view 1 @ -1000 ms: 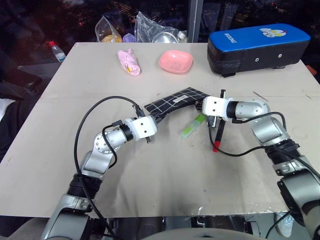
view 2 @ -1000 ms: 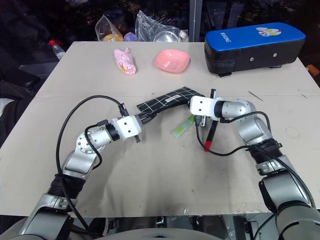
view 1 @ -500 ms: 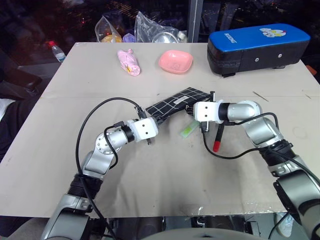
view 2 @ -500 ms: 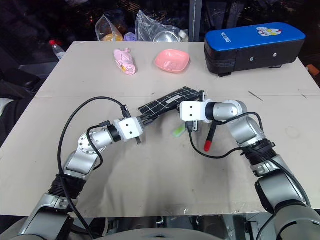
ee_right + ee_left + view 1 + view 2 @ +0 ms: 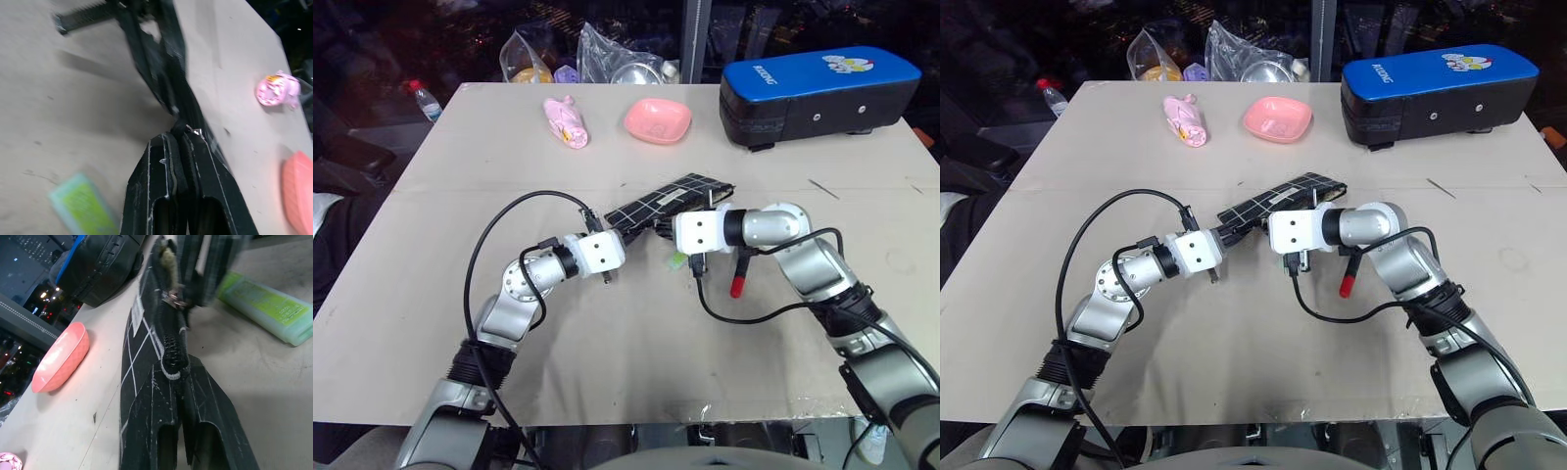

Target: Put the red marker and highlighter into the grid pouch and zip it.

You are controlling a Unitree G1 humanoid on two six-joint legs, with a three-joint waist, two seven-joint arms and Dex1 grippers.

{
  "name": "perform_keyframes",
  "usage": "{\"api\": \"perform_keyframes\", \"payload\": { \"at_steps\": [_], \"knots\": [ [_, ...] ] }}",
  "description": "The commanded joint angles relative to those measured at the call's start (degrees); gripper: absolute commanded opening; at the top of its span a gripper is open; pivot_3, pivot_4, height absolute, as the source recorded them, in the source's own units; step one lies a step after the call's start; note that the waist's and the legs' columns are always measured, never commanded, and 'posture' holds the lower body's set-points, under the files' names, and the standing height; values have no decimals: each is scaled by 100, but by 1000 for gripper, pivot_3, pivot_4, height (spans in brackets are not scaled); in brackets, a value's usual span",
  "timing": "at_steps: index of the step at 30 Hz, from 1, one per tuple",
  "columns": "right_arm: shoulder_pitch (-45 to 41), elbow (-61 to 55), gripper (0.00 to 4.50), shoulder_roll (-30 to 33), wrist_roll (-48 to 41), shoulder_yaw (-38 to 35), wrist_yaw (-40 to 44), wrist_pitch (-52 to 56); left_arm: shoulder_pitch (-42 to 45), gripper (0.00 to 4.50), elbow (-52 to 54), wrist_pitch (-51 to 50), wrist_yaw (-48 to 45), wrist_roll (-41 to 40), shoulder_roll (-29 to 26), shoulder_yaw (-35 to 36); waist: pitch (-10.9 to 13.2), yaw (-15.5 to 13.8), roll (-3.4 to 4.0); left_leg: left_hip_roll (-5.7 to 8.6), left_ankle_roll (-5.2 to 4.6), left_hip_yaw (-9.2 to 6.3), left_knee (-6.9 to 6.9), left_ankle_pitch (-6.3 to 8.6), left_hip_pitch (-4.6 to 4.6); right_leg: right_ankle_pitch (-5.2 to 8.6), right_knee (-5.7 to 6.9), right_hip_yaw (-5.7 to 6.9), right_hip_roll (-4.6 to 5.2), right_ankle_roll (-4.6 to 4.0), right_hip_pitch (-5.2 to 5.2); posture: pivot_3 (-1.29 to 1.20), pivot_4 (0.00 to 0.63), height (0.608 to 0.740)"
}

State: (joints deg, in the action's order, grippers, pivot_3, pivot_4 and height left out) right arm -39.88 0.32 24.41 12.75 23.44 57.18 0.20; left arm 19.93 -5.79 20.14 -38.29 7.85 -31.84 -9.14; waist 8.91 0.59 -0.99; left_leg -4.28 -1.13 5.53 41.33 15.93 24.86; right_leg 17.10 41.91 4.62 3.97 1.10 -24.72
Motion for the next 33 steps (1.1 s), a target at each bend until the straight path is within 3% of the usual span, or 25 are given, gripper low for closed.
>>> {"api": "perform_keyframes", "payload": {
  "at_steps": [1, 6, 7, 9, 13, 20, 23, 28, 33],
  "knots": [
    [-22, -347, 37, -39, -163, -7, 47, 62, 86, 0, 72, -10, 71, 2, 26, 22, 0, 0, 0, 0, 0, 0, 0, 0, 0, 0, 0, 0, 0, 0, 0, 0, 150, 686],
    [-8, -407, 37, -17, -218, -71, 70, 268, 78, 0, 86, -51, 90, -13, 45, 39, 0, -1, 0, 0, 0, 0, 0, 0, 0, 0, 0, 0, 0, 0, 0, 0, 150, 686],
    [-3, -434, 575, 4, -252, -91, 97, 337, 75, 0, 88, -59, 93, -18, 48, 44, 0, -1, 0, 0, 0, 0, 0, 0, 0, 0, 0, 0, 0, 0, 0, 0, 150, 686],
    [23, -492, 1239, 63, -326, -128, 149, 437, 69, 0, 95, -77, 104, -25, 56, 58, 0, -1, 0, 0, 0, -1, 0, 0, 0, 0, 0, 0, 0, 0, 0, 0, 150, 686],
    [278, -584, 3311, 184, -522, -436, -40, 695, 64, 0, 139, -126, 135, -65, 110, 78, 0, -14, 0, 0, 0, -2, 0, 0, 0, 0, 0, 1, 0, 0, 1, 0, 150, 686],
    [784, -994, 3311, 108, -1272, -1393, -577, 2185, 54, 0, 282, -274, 202, -222, 198, 184, 0, -16, -1, 0, 0, -4, 0, 0, 0, 0, 0, 2, 0, 0, 2, 0, 150, 686],
    [878, -1125, 2543, -98, -1523, -1701, -954, 2690, 48, 0, 331, -321, 201, -286, 214, 198, 0, 0, -1, 0, 0, -7, -1, 0, 0, 0, 0, 1, -1, 0, 1, 0, 150, 686],
    [776, -1038, 167, -346, -1778, -1920, -1428, 3287, 55, 0, 347, -332, 185, -331, 216, 201, 0, -2, 0, 0, 0, -9, -1, 0, 0, 0, -1, 0, -1, 0, 2, 0, 150, 686],
    [616, -712, 74, -410, -1824, -1859, -1676, 3268, 65, 0, 343, -306, 155, -354, 192, 189, 0, 0, 0, 2, 0, -11, -1, 0, 0, 0, -1, 0, 0, 0, 2, 0, 150, 686]
  ]
}}
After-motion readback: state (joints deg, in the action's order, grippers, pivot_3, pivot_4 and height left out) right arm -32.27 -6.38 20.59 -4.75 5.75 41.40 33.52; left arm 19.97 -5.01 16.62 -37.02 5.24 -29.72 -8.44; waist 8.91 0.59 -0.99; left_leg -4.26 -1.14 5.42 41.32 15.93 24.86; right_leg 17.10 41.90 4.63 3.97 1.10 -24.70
